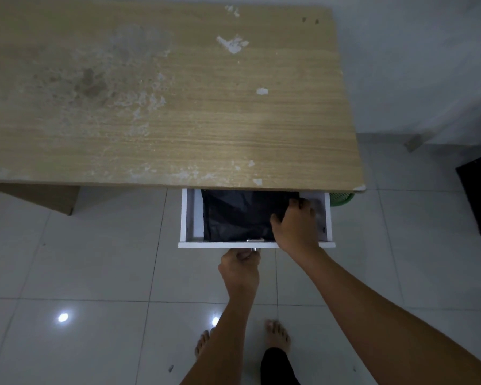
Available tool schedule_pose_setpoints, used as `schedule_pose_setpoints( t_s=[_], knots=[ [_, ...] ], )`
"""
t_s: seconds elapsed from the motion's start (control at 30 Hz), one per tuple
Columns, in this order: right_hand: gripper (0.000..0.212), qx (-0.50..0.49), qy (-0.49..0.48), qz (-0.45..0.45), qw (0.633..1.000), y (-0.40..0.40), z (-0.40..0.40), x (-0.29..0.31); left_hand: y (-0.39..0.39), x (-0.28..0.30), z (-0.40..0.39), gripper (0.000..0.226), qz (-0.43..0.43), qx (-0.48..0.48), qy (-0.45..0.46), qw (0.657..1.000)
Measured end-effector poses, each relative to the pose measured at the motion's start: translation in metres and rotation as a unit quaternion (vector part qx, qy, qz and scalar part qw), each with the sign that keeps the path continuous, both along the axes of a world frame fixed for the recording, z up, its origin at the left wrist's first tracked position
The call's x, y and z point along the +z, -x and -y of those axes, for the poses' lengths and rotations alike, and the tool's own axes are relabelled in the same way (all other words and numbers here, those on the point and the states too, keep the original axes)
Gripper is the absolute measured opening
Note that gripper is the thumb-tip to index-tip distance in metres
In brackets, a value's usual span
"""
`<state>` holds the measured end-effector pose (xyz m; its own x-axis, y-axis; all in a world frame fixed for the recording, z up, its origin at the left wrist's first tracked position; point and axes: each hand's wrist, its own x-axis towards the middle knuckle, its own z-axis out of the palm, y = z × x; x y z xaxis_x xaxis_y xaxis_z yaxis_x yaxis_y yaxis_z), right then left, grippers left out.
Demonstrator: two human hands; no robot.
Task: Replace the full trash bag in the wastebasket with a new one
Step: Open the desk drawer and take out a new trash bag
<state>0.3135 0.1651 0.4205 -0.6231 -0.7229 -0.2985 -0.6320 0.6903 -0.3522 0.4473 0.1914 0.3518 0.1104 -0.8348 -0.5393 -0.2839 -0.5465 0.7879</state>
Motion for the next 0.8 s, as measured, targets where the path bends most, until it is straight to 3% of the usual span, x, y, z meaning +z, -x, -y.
schedule_pose_setpoints(
  t_s=[0.13, 0.27, 0.43, 0.63, 0.8],
  knots=[
    [0.071, -0.070, -0.038, 0.041, 0.996, 0.005, 0.010, -0.001, 0.000, -0.002, 0.000, 0.014, -0.010, 0.009, -0.013, 1.000],
    [0.033, -0.088, -0.028, 0.068, 0.993, 0.011, 0.008, -0.010, -0.001, 0.000, 0.000, 0.015, -0.005, 0.003, -0.002, 1.000],
    [0.018, -0.134, 0.073, 0.196, 0.969, 0.008, 0.008, 0.021, -0.001, 0.005, 0.001, 0.016, -0.007, 0.005, -0.006, 1.000],
    [0.022, -0.275, 0.140, 0.320, 0.896, 0.001, 0.003, 0.059, 0.000, 0.016, 0.000, 0.012, -0.019, 0.004, -0.008, 1.000],
    [0.013, -0.404, 0.178, 0.437, 0.784, 0.003, 0.000, 0.095, 0.002, 0.032, 0.001, 0.011, -0.040, 0.006, 0.003, 0.999]
  ],
)
